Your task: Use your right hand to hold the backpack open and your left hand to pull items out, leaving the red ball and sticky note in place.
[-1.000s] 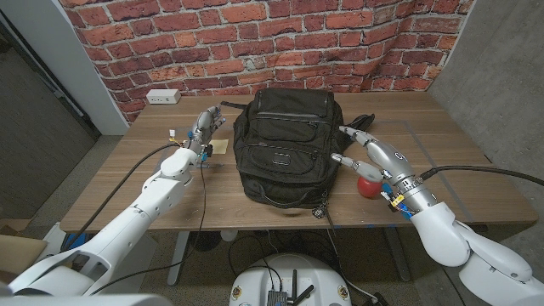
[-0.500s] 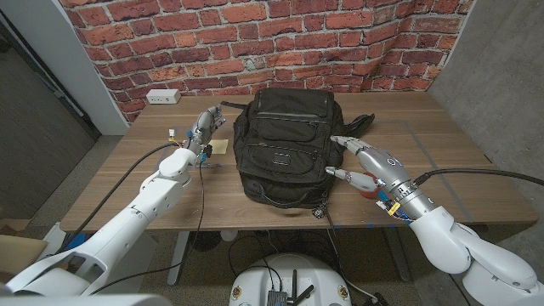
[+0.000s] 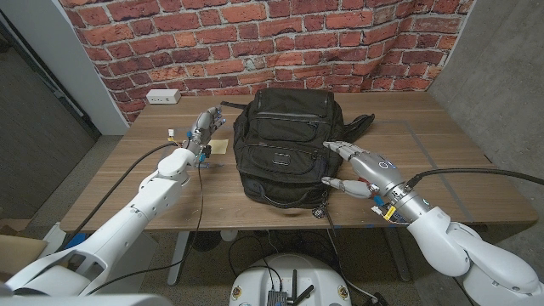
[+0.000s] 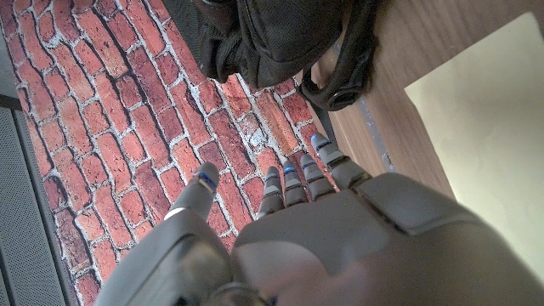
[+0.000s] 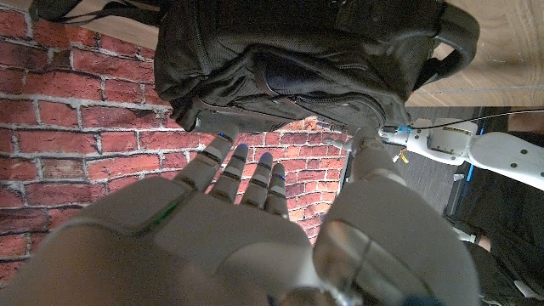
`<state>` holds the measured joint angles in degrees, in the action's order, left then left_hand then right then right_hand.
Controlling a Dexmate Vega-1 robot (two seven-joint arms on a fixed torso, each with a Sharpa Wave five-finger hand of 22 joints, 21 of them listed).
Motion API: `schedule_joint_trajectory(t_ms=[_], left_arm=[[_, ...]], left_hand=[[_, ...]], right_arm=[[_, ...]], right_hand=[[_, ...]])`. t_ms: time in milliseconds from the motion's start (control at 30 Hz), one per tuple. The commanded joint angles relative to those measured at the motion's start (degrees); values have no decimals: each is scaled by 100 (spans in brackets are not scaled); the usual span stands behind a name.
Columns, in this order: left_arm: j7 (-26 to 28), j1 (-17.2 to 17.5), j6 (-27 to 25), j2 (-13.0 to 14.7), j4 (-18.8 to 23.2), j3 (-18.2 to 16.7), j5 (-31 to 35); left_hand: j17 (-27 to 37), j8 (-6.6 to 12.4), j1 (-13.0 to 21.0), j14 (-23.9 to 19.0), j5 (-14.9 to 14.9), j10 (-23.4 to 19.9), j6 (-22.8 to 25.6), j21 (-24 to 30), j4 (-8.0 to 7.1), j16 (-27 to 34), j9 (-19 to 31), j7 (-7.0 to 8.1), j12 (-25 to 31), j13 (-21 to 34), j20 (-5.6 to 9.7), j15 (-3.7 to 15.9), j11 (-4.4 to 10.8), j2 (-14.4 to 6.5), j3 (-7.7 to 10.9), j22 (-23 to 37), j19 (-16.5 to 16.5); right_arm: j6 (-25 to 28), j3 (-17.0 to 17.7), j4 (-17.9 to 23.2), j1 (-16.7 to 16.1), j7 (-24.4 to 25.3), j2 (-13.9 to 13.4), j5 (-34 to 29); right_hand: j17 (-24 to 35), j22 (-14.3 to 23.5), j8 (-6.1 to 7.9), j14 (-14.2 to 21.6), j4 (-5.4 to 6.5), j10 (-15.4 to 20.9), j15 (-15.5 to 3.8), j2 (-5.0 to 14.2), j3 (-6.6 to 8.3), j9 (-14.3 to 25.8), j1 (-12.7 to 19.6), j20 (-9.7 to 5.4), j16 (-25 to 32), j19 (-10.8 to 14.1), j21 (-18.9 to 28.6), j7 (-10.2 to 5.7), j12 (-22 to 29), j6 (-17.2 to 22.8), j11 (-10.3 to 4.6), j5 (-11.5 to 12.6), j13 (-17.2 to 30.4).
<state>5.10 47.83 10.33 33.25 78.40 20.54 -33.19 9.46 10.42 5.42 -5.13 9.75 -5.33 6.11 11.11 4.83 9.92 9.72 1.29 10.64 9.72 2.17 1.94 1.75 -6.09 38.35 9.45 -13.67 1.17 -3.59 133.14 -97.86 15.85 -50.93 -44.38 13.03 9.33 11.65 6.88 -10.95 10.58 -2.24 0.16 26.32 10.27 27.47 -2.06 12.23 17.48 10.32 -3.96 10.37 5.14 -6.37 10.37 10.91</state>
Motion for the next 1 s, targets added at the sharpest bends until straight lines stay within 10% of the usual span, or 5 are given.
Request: schedule_joint_trajectory(t_ms=[33, 1000], left_arm=[[-85, -40, -77, 59, -56, -3, -47], [-76, -60, -200, 46, -62, 50, -59]], left_hand=[[18, 12, -30, -68, 21, -66, 63, 11, 12, 31, 34, -14, 36, 19, 244, 16, -3, -254, 42, 32, -52], [16, 7, -43, -137, 20, -88, 67, 24, 21, 37, 36, -6, 31, 20, 233, 21, 17, -256, 79, 33, -121]], right_arm=[[395, -161, 225, 7, -434, -191, -583], [1701, -1500, 172, 547, -518, -135, -2475]], right_hand=[[-16, 20, -3, -1, 0, -29, -439, -23, 88, 16, 185, 3, -12, -52, 1, -10, -3, -37, -10, 51, -7], [-135, 19, 195, 527, 10, 497, -508, -348, 170, 26, 1115, -65, 129, 239, 87, -66, 122, 399, -27, 21, 6]])
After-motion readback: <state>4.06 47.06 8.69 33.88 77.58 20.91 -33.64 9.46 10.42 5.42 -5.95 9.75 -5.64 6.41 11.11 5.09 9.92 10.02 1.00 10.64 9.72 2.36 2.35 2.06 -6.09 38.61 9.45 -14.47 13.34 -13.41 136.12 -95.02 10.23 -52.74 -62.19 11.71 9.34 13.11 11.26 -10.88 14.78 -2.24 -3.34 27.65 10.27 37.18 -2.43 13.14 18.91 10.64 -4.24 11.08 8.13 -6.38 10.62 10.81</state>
